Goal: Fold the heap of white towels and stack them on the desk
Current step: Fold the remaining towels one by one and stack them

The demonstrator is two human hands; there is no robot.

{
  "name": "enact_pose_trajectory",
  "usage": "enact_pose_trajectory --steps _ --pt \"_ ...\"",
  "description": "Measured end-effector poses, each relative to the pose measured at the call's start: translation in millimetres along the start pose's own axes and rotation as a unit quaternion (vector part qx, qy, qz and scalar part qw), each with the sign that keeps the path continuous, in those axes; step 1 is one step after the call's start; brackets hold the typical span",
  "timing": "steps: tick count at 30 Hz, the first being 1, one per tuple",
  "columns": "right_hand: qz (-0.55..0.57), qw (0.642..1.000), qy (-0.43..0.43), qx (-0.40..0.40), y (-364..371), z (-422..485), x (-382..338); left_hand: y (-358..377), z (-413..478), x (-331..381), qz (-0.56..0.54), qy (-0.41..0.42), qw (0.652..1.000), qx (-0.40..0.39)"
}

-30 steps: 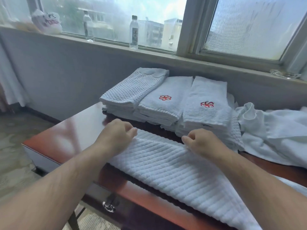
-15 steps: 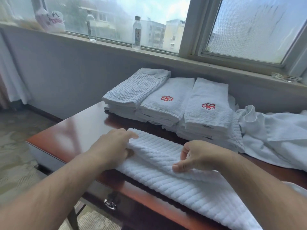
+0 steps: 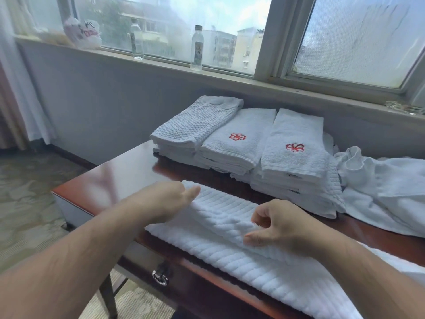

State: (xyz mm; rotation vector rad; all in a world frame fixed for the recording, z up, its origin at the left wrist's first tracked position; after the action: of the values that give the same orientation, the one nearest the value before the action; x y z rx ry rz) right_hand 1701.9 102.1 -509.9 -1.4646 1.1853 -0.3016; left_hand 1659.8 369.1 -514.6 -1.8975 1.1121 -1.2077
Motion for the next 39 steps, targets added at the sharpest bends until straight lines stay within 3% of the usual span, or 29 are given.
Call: enact_pose_trajectory --steps 6,8,10,12,15,18,21,24,26,29,32,34,37,39 --pt "0.029 0.992 -0.091 0.086 1 -5 3 3 -1 -1 -0.015 -0.018 0.999 0.037" --pt "0.040 0.984 -0.109 0.135 -3 -3 2 2 1 -5 -0.091 0.023 0.994 0.053" --pt "0.022 0.978 -0.102 0.183 -10 2 -2 -1 5 -4 -0.220 0.106 0.964 0.106" --pt "-0.043 0.978 -0.040 0.198 -16 11 -5 -2 12 -5 -0.280 0.136 0.931 0.193" --pt "-0.145 0.976 0.085 0.142 -11 23 -3 6 22 -7 -0.249 0.096 0.931 0.248" --pt "-0.140 0.978 0.116 0.101 10 29 2 22 29 -13 -0.231 0.041 0.945 0.226" --pt "-0.131 0.971 0.093 0.175 24 33 8 27 28 -17 -0.206 0.007 0.951 0.230" --pt "-0.078 0.962 0.010 0.263 23 33 8 22 15 -16 -0.188 0.033 0.947 0.259" --pt "-0.058 0.965 -0.010 0.257 20 36 9 21 6 -15 -0.176 0.038 0.947 0.267" --pt "-0.050 0.982 0.016 0.183 21 43 7 27 -3 -16 -0.140 0.007 0.961 0.240" --pt "-0.117 0.970 0.027 0.211 25 41 1 30 -11 -16 -0.087 -0.046 0.976 0.194" --pt "-0.145 0.961 0.007 0.234 24 34 -8 28 -15 -13 -0.009 -0.066 0.975 0.213" --pt "-0.138 0.969 0.014 0.205 23 16 -9 27 -19 2 0.042 0.054 0.956 0.287" --pt "-0.118 0.974 0.036 0.189 25 0 2 33 -17 16 0.049 0.130 0.956 0.260"
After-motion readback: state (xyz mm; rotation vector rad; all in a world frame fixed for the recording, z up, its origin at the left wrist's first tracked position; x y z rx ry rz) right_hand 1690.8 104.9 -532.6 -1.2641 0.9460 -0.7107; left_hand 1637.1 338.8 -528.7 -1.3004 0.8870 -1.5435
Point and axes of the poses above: each hand's wrist, its own z-axis towards the middle knuckle, its own y-axis out of the palm, x = y × z, the point moved 1 cm from there along z, towards the middle knuckle, and after that the axes turned 15 degrees about -x, right-handed, at the moved point
